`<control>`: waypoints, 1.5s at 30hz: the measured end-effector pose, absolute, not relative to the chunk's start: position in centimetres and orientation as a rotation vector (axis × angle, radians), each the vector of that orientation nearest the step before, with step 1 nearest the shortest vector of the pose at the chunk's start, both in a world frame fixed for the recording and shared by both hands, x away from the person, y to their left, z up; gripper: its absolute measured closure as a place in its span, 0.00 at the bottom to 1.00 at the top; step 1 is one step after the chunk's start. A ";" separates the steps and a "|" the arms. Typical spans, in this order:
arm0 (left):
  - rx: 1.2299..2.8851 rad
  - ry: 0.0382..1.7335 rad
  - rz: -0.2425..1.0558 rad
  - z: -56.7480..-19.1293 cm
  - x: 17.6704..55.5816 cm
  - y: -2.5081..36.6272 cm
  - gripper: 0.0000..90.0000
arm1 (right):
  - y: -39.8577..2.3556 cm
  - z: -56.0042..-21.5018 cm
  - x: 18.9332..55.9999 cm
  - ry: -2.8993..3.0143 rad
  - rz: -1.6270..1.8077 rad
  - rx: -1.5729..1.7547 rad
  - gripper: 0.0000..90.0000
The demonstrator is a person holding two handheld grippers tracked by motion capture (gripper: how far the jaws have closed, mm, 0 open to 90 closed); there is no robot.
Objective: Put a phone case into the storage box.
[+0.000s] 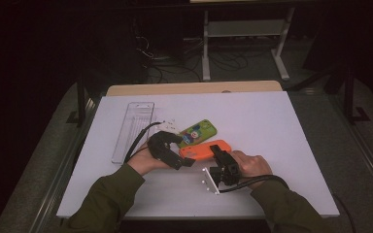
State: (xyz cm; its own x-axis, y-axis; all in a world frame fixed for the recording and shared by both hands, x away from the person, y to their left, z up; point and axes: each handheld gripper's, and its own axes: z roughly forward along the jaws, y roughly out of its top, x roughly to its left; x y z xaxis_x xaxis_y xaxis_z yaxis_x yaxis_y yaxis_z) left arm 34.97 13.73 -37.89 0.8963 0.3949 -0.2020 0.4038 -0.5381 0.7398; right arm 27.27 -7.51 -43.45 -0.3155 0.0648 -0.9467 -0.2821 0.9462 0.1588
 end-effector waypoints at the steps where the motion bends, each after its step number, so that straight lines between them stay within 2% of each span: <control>1: 2.204 0.564 -0.005 -37.9 35.0 13.9 0.00 | -7.6 -43.4 27.3 1.862 0.345 -0.154 0.91; 18: 2.211 0.565 0.008 -38.0 35.2 14.3 0.00 | -10.1 -42.7 28.1 1.913 0.323 -0.060 0.90; 45: 2.221 0.585 0.041 -38.2 35.3 14.4 0.00 | -11.0 -41.8 28.7 1.992 0.472 0.160 0.90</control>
State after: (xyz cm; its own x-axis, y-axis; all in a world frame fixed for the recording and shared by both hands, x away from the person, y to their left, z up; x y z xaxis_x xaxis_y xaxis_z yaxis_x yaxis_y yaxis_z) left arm 35.26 14.44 -38.18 0.8915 0.4230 -0.1621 0.3966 -0.5558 0.7306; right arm 28.67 -11.01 -41.79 -0.4555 0.3140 -0.8330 -0.0930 0.9138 0.3953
